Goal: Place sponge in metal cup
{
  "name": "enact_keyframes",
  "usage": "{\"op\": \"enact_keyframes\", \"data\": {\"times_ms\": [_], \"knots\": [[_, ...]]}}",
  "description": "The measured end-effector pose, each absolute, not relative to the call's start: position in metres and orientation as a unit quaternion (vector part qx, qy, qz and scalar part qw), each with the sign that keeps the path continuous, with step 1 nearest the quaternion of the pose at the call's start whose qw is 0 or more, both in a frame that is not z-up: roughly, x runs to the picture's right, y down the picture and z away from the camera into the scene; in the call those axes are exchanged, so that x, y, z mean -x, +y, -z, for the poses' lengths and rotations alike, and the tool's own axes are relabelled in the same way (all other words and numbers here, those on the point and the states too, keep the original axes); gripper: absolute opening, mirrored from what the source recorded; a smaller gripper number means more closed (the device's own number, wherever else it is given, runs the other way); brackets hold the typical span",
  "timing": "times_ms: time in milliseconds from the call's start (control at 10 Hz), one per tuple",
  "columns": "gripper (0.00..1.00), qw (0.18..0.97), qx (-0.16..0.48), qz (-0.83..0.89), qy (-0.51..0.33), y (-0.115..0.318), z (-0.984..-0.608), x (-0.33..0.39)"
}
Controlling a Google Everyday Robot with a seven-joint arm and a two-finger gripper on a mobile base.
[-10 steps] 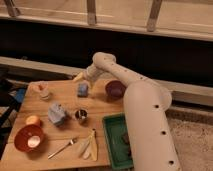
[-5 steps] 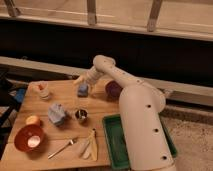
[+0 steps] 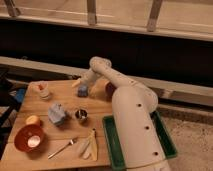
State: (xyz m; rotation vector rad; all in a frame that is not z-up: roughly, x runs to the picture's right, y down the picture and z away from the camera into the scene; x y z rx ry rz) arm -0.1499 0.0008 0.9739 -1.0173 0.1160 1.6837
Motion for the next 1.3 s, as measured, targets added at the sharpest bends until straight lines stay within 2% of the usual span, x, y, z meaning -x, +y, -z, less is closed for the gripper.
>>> {"op": "enact_keyframes", "data": {"times_ms": [100, 300, 700, 900, 1100, 1200, 1300], "knots": [[0.68, 0.555, 0.429, -0.711, 0.054, 0.002, -0.975, 0.152], [0.44, 0.557, 0.427, -0.71, 0.059, 0.004, -0.976, 0.15], [0.05, 0.564, 0.423, -0.706, 0.071, 0.01, -0.98, 0.152], [0.0, 0.568, 0.417, -0.705, 0.08, 0.015, -0.985, 0.153], [0.02, 0.574, 0.407, -0.706, 0.078, 0.008, -0.979, 0.152], [0.09, 0.581, 0.4, -0.706, 0.075, 0.0, -0.97, 0.155], [0.21, 0.587, 0.387, -0.708, 0.07, -0.012, -0.96, 0.153]]}}
